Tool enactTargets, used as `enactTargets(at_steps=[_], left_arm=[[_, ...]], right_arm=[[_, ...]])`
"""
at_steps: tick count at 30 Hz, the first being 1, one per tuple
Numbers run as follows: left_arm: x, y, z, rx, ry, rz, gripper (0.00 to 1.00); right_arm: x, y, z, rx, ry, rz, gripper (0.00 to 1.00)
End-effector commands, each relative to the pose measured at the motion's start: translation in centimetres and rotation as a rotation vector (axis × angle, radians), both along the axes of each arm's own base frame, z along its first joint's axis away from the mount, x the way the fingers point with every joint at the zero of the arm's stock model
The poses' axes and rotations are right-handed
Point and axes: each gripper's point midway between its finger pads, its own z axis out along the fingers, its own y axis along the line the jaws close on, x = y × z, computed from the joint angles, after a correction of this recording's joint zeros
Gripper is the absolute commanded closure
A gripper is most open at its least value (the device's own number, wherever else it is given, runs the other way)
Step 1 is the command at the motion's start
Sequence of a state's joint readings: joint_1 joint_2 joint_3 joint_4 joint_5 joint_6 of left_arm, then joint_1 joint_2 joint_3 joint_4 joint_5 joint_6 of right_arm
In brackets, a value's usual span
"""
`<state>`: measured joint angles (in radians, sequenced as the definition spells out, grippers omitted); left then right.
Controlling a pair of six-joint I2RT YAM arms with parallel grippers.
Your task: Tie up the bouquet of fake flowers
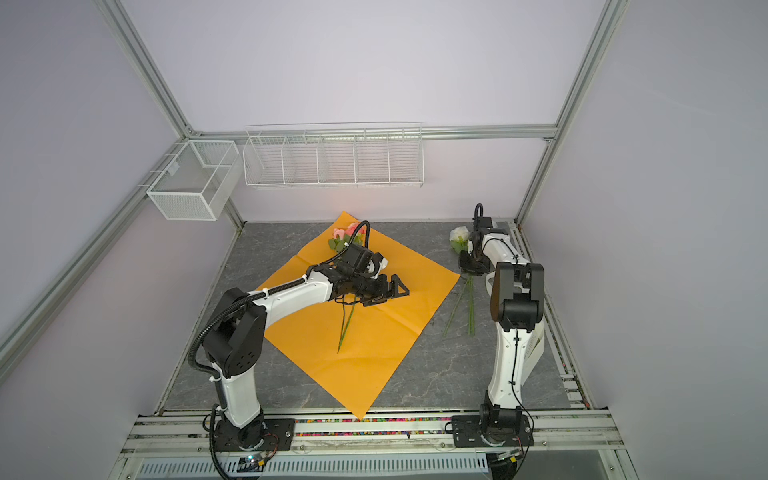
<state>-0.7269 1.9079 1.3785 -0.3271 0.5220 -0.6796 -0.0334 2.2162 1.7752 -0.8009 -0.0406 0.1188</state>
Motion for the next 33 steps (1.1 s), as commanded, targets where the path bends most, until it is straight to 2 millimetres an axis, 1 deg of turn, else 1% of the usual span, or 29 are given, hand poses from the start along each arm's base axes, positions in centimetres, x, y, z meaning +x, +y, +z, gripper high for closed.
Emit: enactTargets(at_steps=[1,4,8,9,10,11,16,17,19,20,21,22,24,26,29,32,33], left_arm=[[0.4,-0.5,0.5,-0.008,-0.003,-0.004,0.00],[0.4,-0.5,0.5,-0.007,-0.005,-0.006,0.00],[0.4,-0.6,0.6,-0.010,-0.003,-0.010,0.01],[0.4,-0.6,0.7,-0.010,-0.005,-0.010,0.00],[0.4,-0.5,0.7,-0.011,-0.004,-0.010,0.00],[0.4,-0.5,0.7,-0.010,-0.005,-0.011,0.00],[0.3,-0.4,1.0,-0.008,-0.014,-0.015,0.00],[0.3,-0.3,1.0,-0.006,-0.016,-0.016,0.00],[0.3,-0.3,1.1,-0.008,-0.017,-0.016,0.00],[0.3,-0.2,1.1,-0.006,-0.018,-0.015,0.00],[0.2,-0.2,1.1,-0.006,-0.019,-0.015,0.00],[0.2,-0.1,1.2,-0.006,-0.021,-0.014,0.01],[0.1,0.1,1.3,-0.002,-0.025,-0.011,0.00],[0.2,0.5,1.5,0.012,-0.040,-0.001,0.01],[1.1,2.0,2.1,0.044,-0.083,0.056,0.00],[2.4,3.7,3.2,0.036,-0.120,0.133,0.00],[2.8,4.4,3.4,0.032,-0.128,0.158,0.00]], right_arm=[[-0.2,-0.7,-0.7,-0.035,0.027,0.025,0.69],[0.0,-1.0,-0.6,-0.049,0.016,0.027,0.69],[0.0,-1.2,-1.1,-0.065,0.039,0.039,0.71],[0.0,-1.2,-1.2,-0.064,0.041,0.042,0.73],[0.0,-1.2,-1.3,-0.062,0.042,0.047,0.78],[0.0,-1.1,-1.3,-0.062,0.041,0.048,0.80],[0.3,-1.2,-1.0,-0.063,0.037,0.049,0.80],[0.3,-1.2,-1.1,-0.065,0.039,0.053,0.78],[0.2,-1.1,-1.4,-0.062,0.056,0.062,0.78],[0.2,-1.0,-1.6,-0.063,0.061,0.064,0.79],[0.1,-1.1,-1.6,-0.068,0.062,0.063,0.85],[0.2,-1.2,-1.3,-0.069,0.054,0.062,0.86],[0.3,-0.9,-0.4,-0.058,0.034,0.064,0.91],[0.5,-0.6,1.4,-0.052,-0.002,0.067,0.92],[0.4,0.7,5.1,0.004,-0.069,0.080,0.93],[-0.7,1.9,7.3,0.072,-0.088,0.050,0.93],[-1.0,2.6,7.6,0.111,-0.094,0.039,0.93]])
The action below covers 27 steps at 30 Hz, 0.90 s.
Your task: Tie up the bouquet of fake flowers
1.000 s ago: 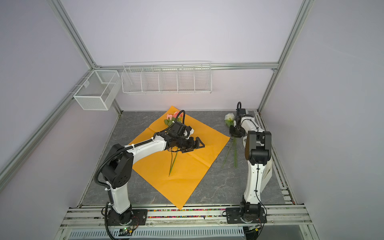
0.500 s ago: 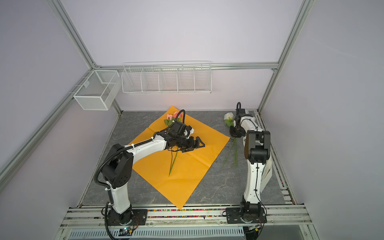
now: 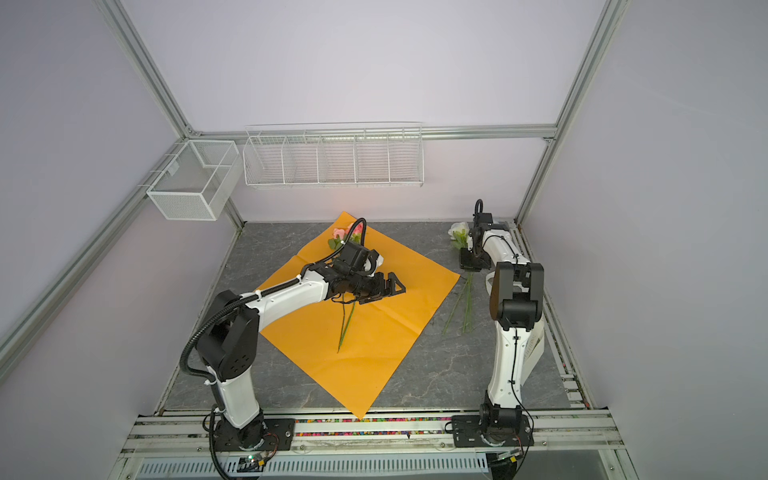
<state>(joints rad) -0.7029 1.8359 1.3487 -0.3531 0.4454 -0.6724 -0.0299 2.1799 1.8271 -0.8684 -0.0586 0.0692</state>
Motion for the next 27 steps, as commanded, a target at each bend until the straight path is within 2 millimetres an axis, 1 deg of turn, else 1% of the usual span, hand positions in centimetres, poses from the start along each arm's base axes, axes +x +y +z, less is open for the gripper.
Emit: enactTargets(at_steps=[1,3,5,7,8,11,13,14,16,17,19,20,22,24,25,26,27], left_arm=[[2.1,3.0,2.5,-0.011,-0.084,0.114,0.00],[2.6,4.6,3.0,-0.018,-0.101,0.153,0.01],[3.0,6.7,3.6,-0.005,-0.121,0.193,0.00],[3.3,9.4,4.2,0.027,-0.144,0.250,0.00],[3.4,10.7,4.3,0.042,-0.152,0.276,0.00],[3.6,15.5,4.7,0.085,-0.167,0.384,0.00],[3.4,18.3,4.8,0.089,-0.170,0.444,0.00],[3.2,19.6,4.9,0.087,-0.169,0.471,0.00],[2.7,21.9,4.8,0.085,-0.159,0.515,0.00],[2.5,22.8,4.7,0.086,-0.158,0.529,0.01],[1.9,24.3,4.5,0.090,-0.150,0.558,0.00],[1.7,24.9,4.4,0.094,-0.151,0.569,0.00],[1.3,25.6,4.3,0.095,-0.160,0.592,0.00],[1.1,25.9,4.2,0.092,-0.173,0.601,0.00],[1.1,25.9,4.3,0.083,-0.179,0.601,0.00],[1.2,25.8,4.2,0.074,-0.180,0.599,0.00],[1.3,25.4,4.3,0.055,-0.180,0.588,0.00]], right_arm=[[-1.3,3.1,5.2,0.148,-0.079,-0.016,0.93],[-1.9,4.9,6.0,0.211,-0.097,-0.015,0.93],[-2.5,8.0,6.6,0.301,-0.103,0.001,0.93],[-2.9,12.5,7.1,0.375,-0.112,0.046,0.93],[-3.0,14.3,7.1,0.397,-0.112,0.049,0.93],[-3.4,21.9,7.2,0.461,-0.120,0.117,0.93],[-3.3,26.1,6.9,0.489,-0.118,0.136,0.93],[-3.3,28.5,6.8,0.517,-0.119,0.151,0.93],[-3.1,32.2,6.2,0.528,-0.129,0.161,0.93],[-3.1,33.5,5.7,0.528,-0.130,0.172,0.93],[-2.8,35.5,4.7,0.514,-0.126,0.171,0.92],[-2.8,36.4,4.1,0.535,-0.108,0.174,0.92],[-2.4,37.3,2.8,0.524,-0.092,0.159,0.92],[-2.1,38.0,1.7,0.516,-0.091,0.158,0.91],[-2.0,38.4,0.9,0.513,-0.083,0.158,0.88],[-2.1,38.8,0.2,0.514,-0.064,0.161,0.85],[-2.2,39.4,-0.3,0.523,-0.044,0.191,0.85]])
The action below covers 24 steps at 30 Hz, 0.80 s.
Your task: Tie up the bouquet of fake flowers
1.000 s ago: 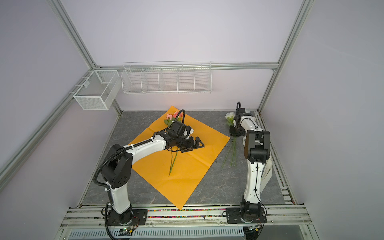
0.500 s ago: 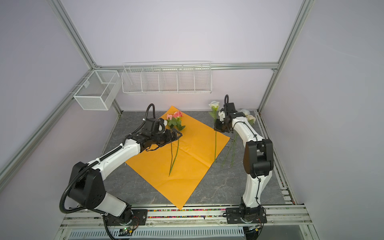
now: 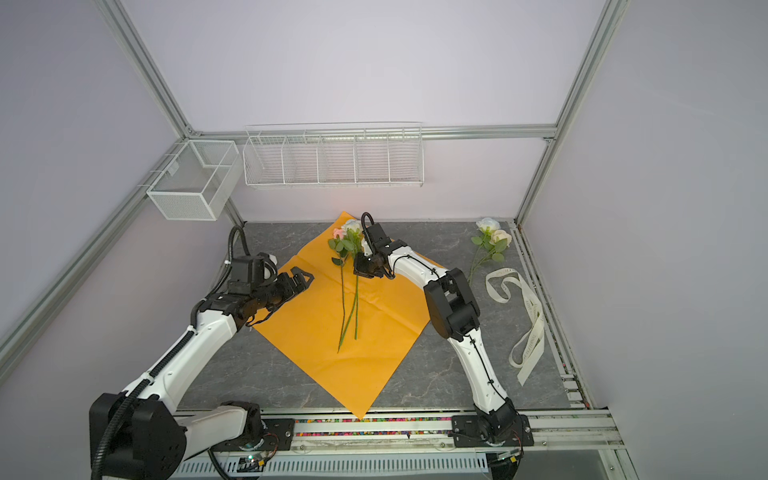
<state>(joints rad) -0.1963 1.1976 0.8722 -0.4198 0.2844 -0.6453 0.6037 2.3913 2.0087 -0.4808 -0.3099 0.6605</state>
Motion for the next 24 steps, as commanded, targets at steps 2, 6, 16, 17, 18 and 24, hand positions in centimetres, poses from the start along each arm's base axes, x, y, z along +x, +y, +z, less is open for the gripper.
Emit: enactTargets(at_steps=[2,6,16,17,18,24], left_arm=[[0.4,-0.9,0.4,-0.049,-0.034,-0.040,0.00],[1.0,-2.8,0.5,-0.121,-0.027,-0.090,0.00],[1.6,-14.6,-0.4,-0.115,0.023,-0.348,0.00],[1.5,-16.1,-0.6,-0.116,0.030,-0.380,0.00],[1.4,-17.8,-0.9,-0.115,0.040,-0.417,0.01],[0.5,-27.1,-2.9,-0.122,0.097,-0.606,0.00]], right_arm=[[0.6,0.6,-0.6,-0.016,0.021,0.019,0.83],[0.7,-1.8,2.6,-0.086,-0.046,0.055,0.74],[0.7,-23.5,9.7,-0.269,-0.202,-0.178,0.59],[0.4,-26.9,8.7,-0.315,-0.171,-0.227,0.59],[0.0,-30.4,7.7,-0.355,-0.132,-0.275,0.60],[-1.3,-39.0,2.8,-0.443,0.031,-0.360,0.61]])
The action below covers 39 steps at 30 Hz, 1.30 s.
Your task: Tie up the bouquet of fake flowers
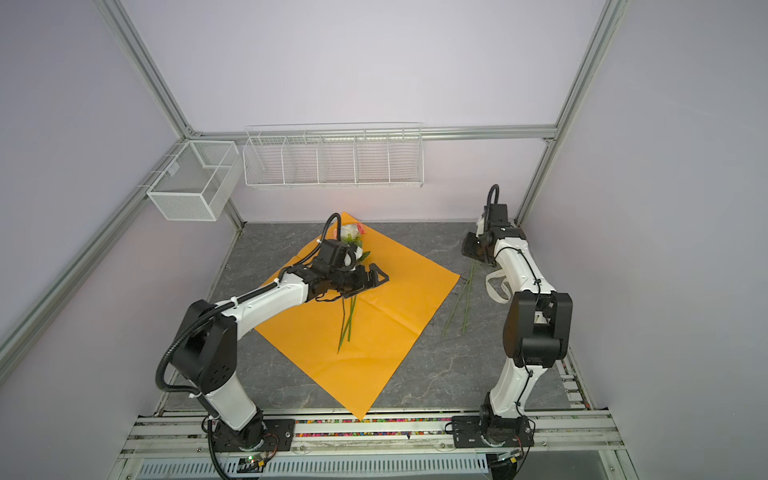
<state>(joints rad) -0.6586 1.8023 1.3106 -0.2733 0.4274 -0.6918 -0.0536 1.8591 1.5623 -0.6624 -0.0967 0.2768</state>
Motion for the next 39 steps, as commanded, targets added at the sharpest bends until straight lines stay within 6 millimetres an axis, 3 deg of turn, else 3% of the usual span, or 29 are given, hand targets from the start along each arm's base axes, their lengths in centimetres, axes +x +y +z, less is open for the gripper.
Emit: enactTargets(at_steps=[1,6,9,17,30,33,36,39], left_arm=[[-0.6,-4.4,-0.4,-0.013,0.014,-0.096,0.01],[-0.7,-8.8,-1.2,-0.002,0.031,-0.176,0.00],[-0.8,-9.8,-1.4,-0.001,0.035,-0.193,0.01],[-0.6,-9.6,-2.1,0.019,0.044,-0.184,0.00],[-0.6,-9.7,-1.9,0.014,0.045,-0.186,0.00],[-0.7,-9.6,-1.7,0.015,0.042,-0.186,0.00],[-0.5,-8.9,-1.2,0.025,0.022,-0.175,0.00],[0.3,-7.5,0.1,0.052,-0.028,-0.144,0.00]], right_arm=[[-2.2,-0.8,-5.5,-0.048,0.183,0.042,0.62],[1.0,-1.7,-7.3,-0.046,0.173,0.043,0.65],[3.0,-2.2,-8.3,-0.045,0.168,0.039,0.65],[5.8,-2.9,-10.1,-0.044,0.178,0.016,0.66],[5.8,-3.4,-12.5,-0.069,0.235,0.001,0.69],[5.9,-2.7,-12.9,-0.041,0.235,0.017,0.78],[5.9,-2.3,-11.4,-0.032,0.214,0.024,0.87],[6.5,-1.4,-6.2,0.017,0.120,0.042,0.91]])
